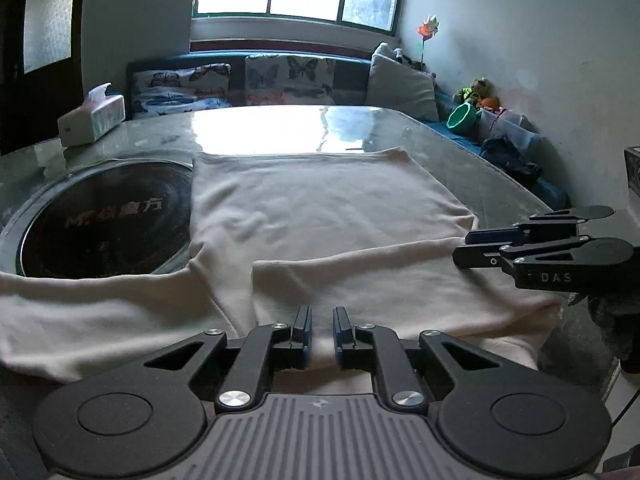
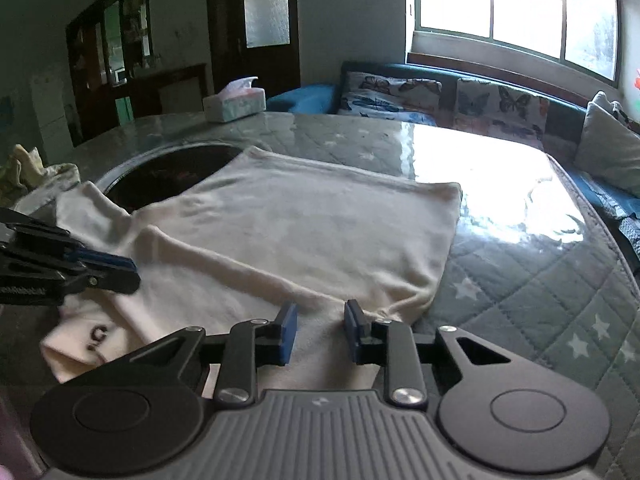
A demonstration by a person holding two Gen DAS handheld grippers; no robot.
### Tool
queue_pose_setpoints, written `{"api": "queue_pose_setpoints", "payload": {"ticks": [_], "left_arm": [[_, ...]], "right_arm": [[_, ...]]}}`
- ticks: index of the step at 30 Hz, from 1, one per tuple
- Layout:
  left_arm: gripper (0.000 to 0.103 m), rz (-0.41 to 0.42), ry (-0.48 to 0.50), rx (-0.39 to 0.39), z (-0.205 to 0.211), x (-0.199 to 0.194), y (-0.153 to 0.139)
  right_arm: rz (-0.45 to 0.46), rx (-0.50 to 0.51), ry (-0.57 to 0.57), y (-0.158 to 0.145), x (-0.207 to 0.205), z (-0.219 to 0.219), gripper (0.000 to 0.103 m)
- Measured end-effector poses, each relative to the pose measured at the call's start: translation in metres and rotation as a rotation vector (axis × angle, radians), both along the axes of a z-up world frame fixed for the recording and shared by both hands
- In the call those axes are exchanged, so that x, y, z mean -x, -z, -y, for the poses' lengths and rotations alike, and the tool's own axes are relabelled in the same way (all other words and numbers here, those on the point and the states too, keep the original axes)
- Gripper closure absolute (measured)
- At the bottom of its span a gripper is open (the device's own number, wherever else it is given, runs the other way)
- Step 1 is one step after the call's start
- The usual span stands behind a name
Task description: Fold clothes
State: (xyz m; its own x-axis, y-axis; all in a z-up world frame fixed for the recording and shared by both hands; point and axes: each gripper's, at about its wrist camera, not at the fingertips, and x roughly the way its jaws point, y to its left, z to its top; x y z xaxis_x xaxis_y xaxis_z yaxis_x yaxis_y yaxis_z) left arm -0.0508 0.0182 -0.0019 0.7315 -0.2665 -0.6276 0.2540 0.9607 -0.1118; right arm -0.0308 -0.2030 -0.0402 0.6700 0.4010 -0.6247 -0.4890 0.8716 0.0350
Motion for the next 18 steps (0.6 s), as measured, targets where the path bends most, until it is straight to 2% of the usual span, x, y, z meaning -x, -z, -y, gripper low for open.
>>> {"api": "queue_pose_setpoints", "payload": {"ticks": [5,10,15,18], "left_arm": [[0.09,-0.007,-0.007,0.009,-0.005,0.0,0.003],[0.089,-0.008,-0.009,0.015,-0.006,-0.002,0.004],[0.084,0.008,-0.022,0.012,-0.009,0.003,-0.001],[0.084,0.006,-0.025,0.004,-0.01,0.004,0.001]], "right_arm": [[0.007,-0.009,-0.015,-0.013,0.02,0.007,0.079],[-0.021,0.013,-0.01,-0.005,0.035,0.014,0.079],[-0.012,-0.009,-0.007,-0.014,0.056,0.019,0.078],[-0.035,-0.006,-0.013,-0.01,0.063,0.017,0.078]]}}
